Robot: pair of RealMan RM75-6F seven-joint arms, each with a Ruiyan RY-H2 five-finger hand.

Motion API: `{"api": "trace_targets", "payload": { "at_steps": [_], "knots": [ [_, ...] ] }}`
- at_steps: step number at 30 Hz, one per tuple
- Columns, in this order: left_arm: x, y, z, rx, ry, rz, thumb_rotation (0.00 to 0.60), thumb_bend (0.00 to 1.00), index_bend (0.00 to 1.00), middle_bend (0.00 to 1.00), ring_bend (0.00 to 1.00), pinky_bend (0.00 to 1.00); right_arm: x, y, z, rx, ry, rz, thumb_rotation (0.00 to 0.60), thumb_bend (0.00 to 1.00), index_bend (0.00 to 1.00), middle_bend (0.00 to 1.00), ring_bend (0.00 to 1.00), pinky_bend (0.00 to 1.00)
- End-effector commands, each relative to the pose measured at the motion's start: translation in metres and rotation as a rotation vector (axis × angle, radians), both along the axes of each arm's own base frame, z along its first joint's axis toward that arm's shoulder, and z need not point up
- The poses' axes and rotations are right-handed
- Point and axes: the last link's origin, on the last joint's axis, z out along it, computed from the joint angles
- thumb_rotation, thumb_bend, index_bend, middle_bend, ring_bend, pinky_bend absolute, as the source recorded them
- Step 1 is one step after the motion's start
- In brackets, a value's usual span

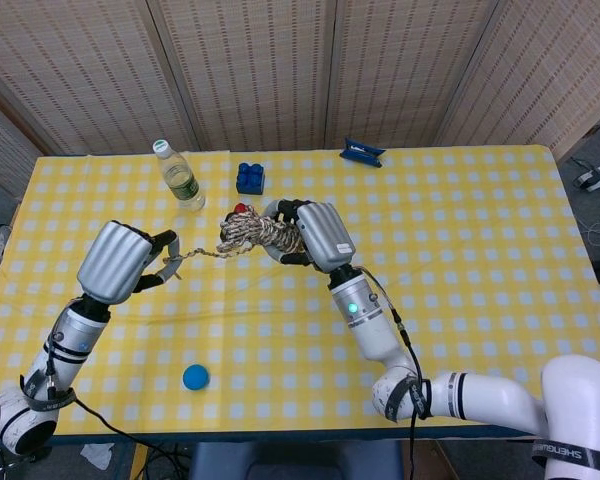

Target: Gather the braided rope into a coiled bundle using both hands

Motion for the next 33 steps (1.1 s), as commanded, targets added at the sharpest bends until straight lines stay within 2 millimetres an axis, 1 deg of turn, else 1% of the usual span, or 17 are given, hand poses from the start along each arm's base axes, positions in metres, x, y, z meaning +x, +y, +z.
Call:
{"api": "trace_targets", "payload": {
  "at_steps": [1,8,11,15,21,26,33],
  "knots": [
    [0.015,-0.007,0.002,-0.005,-0.025,-0.074,0.6,0.37,0.77,1.0,0.97,1.0,0.008,-0.004,-0.005,-0.009,0.016,-0.015,0.6,0.48,0.7,0.63,0.5,0.52],
    [0.042,-0.013,-0.003,-0.058,-0.047,-0.164,0.6,0.37,0.77,1.0,0.97,1.0,0.015,-0.01,-0.019,-0.006,0.066,-0.067,0.6,0.48,0.71,0.63,0.5,0.52],
    [0.053,-0.014,-0.006,-0.085,-0.052,-0.188,0.6,0.37,0.77,1.0,0.96,1.0,0.017,-0.009,-0.028,0.014,0.119,-0.062,0.6,0.48,0.71,0.63,0.5,0.52],
    [0.065,-0.009,-0.01,-0.126,-0.077,-0.196,0.6,0.37,0.76,1.0,0.96,1.0,0.019,-0.003,-0.038,0.061,0.173,-0.021,0.6,0.47,0.71,0.63,0.5,0.52],
    [0.075,-0.001,-0.014,-0.189,-0.105,-0.162,0.6,0.37,0.76,0.99,0.96,1.0,0.02,0.004,-0.044,0.113,0.207,0.042,0.6,0.46,0.71,0.63,0.5,0.52],
    [0.081,0.011,-0.017,-0.221,-0.101,-0.113,0.6,0.37,0.75,0.99,0.95,1.0,0.02,0.011,-0.049,0.165,0.235,0.106,0.6,0.45,0.71,0.63,0.5,0.52],
    [0.076,0.029,-0.017,-0.203,-0.068,-0.025,0.6,0.37,0.74,0.98,0.94,1.0,0.015,0.021,-0.052,0.272,0.266,0.192,0.6,0.42,0.71,0.63,0.5,0.52]
  ]
}}
